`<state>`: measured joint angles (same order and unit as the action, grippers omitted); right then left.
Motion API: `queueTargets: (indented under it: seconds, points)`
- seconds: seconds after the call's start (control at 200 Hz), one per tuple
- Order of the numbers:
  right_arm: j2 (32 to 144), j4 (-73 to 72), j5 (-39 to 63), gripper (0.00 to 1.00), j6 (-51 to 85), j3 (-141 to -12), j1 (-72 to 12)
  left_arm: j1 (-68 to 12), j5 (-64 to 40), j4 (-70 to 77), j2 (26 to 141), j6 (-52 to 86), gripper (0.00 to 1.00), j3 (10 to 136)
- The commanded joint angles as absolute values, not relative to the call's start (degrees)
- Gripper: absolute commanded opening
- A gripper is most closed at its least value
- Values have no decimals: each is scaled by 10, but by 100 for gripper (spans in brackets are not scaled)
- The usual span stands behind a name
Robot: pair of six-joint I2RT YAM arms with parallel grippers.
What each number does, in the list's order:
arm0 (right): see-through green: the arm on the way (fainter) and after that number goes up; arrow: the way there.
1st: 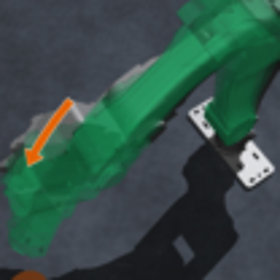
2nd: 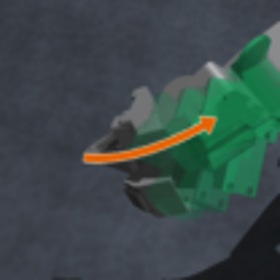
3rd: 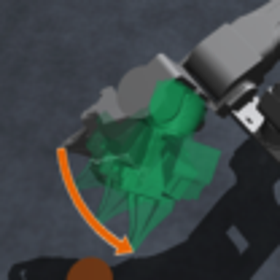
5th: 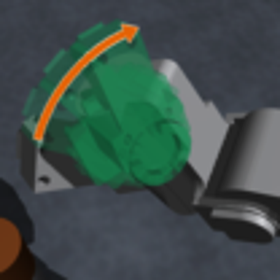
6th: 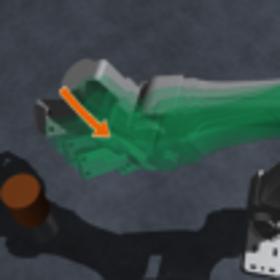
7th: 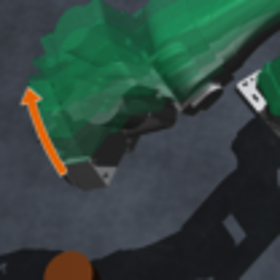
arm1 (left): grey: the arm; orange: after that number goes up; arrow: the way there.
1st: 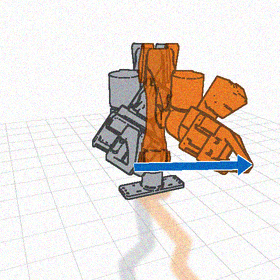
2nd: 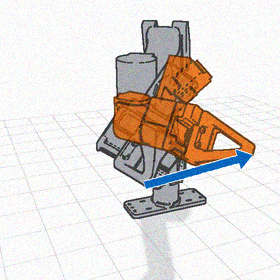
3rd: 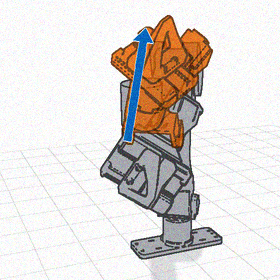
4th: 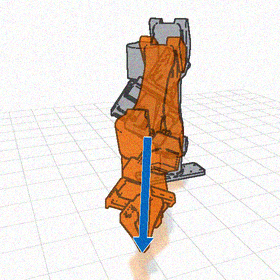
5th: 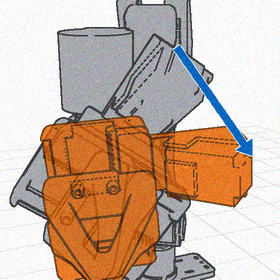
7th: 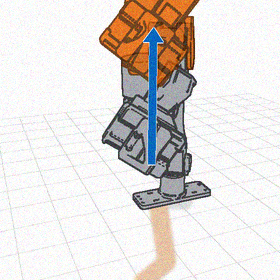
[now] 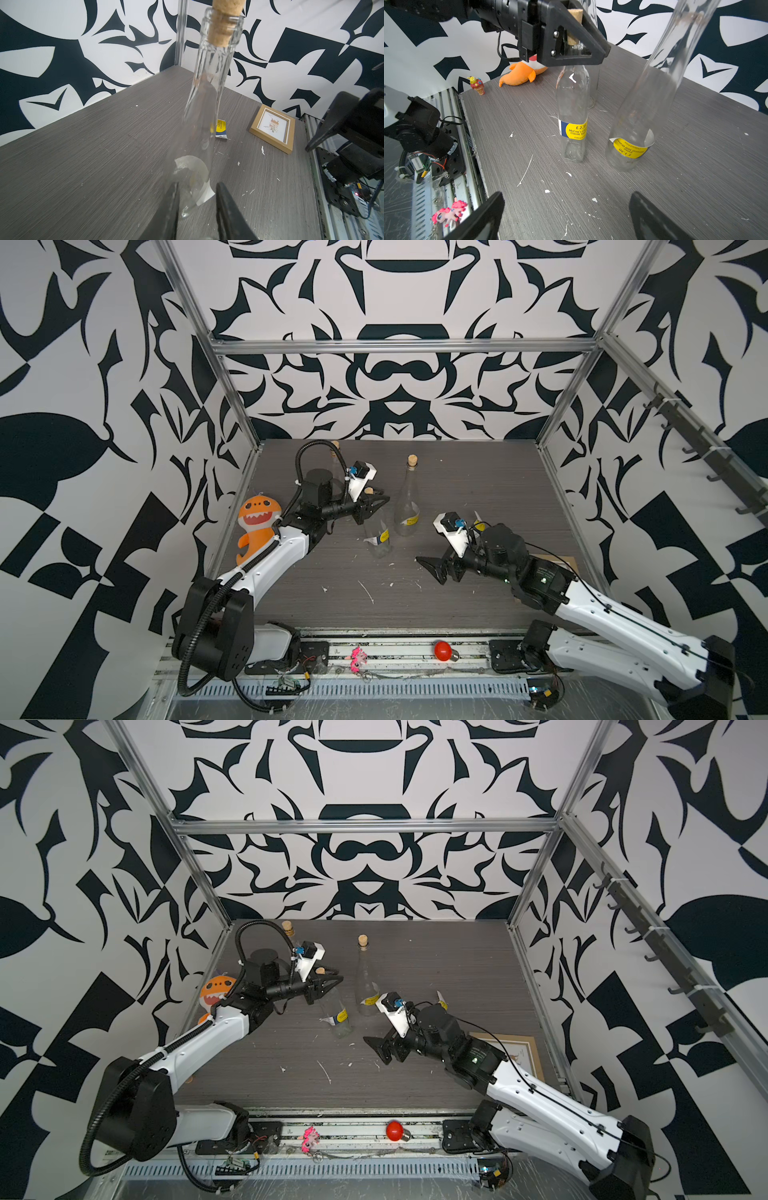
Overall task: Remove the label from the bottle
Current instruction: Pick up the bottle from the center of the board.
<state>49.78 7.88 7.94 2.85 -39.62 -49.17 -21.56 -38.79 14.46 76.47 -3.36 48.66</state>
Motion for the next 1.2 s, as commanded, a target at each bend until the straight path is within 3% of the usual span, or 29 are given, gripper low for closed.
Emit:
queueTargets:
  seconds: [0.0,0.145,0.265,0.445,0.705,0.91,1.195]
  points:
    - [483,56,87,97,36,-394,-493,-216,-395,120,747,-33,0,510]
    - [487,30,100,96,40,-385,-493,-222,-353,53,720,-16,0,535]
    - [503,-9,105,96,60,-379,-493,-252,-247,-16,682,0,0,559]
    - [550,-95,73,91,138,-364,-509,-355,29,-103,640,50,0,592]
    - [604,-115,-91,88,223,-370,-617,-528,404,-151,645,107,0,614]
    - [629,-116,-190,88,316,-363,-682,-573,511,-148,640,157,0,599]
    - [713,-294,-165,87,334,-332,-703,-584,550,-212,634,293,0,600]
